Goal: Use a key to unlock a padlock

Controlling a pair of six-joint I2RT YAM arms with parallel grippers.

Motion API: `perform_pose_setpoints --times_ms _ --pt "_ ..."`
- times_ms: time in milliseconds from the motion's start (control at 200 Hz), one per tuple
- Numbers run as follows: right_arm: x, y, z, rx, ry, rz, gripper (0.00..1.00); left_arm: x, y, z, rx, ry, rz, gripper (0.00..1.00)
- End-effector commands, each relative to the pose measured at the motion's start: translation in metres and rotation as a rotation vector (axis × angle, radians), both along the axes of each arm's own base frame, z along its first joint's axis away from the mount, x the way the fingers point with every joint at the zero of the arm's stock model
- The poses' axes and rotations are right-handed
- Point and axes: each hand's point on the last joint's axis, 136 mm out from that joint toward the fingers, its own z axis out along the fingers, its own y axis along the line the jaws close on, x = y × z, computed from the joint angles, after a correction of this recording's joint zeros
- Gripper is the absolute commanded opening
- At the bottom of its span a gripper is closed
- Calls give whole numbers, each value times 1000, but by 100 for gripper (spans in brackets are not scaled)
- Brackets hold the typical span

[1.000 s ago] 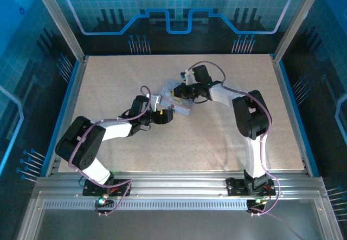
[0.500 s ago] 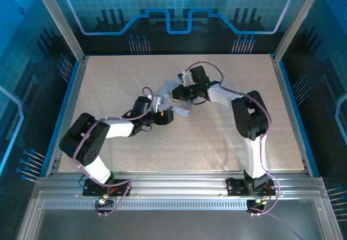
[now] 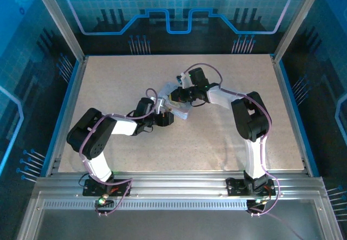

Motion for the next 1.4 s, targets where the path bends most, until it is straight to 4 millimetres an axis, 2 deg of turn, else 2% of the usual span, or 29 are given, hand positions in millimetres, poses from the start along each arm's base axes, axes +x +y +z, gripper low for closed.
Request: perform_pose_setpoints --times_ms 0,410,775,1396 --pt "-38 -4 -42 -81 160 30 0 12 -5 8 21 -77 -15 63" --pt "-37 -3 -39 -71 152 31 0 21 -14 5 7 -89 -40 59" --pt "-36 -2 -40 -65 154 29 0 12 -20 -3 -37 -54 -47 47" --pt "-34 0 -34 -57 146 33 0 9 -27 -2 -34 -57 -34 41"
